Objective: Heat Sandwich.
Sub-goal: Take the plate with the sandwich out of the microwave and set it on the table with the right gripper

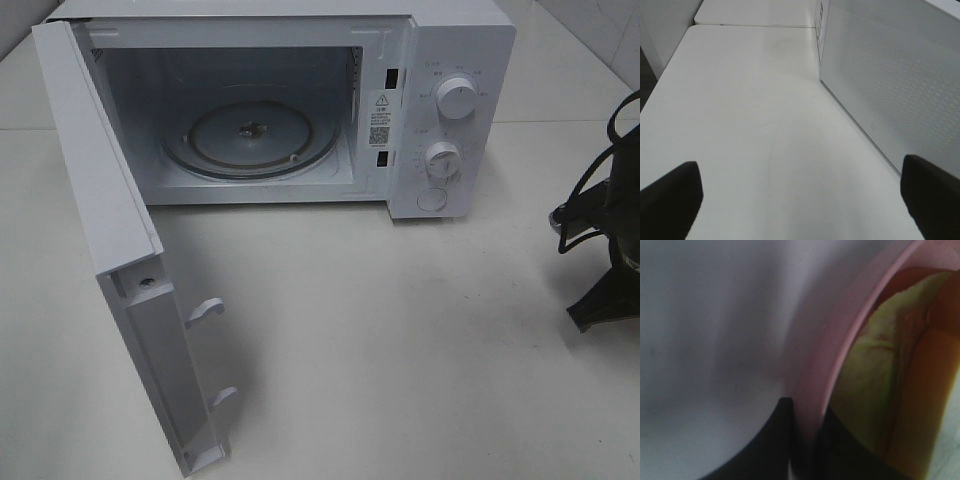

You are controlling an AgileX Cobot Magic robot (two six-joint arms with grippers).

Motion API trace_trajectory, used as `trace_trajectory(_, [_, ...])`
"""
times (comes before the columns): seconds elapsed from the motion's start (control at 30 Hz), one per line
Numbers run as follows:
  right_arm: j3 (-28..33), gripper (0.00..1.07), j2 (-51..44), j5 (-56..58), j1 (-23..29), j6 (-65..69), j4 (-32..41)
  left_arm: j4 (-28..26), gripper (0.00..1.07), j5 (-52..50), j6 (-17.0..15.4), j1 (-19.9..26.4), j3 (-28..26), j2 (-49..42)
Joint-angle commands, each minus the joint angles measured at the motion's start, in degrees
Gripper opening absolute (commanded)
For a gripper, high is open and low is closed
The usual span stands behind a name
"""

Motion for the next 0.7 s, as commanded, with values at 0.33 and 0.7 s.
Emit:
trace_trajectory(0.33, [-0.23, 0.02, 4.81, -1.03, -0.29, 4.81, -5.1, -0.29, 1.04, -0.46, 0.11, 0.06, 0.17, -1.66])
trace_trajectory(0.7, [-0.17, 0.04, 5.21, -2.06, -0.29, 5.33, -4.81, -0.29, 1.04, -0.46, 0.11, 0.06, 0.17, -1.66])
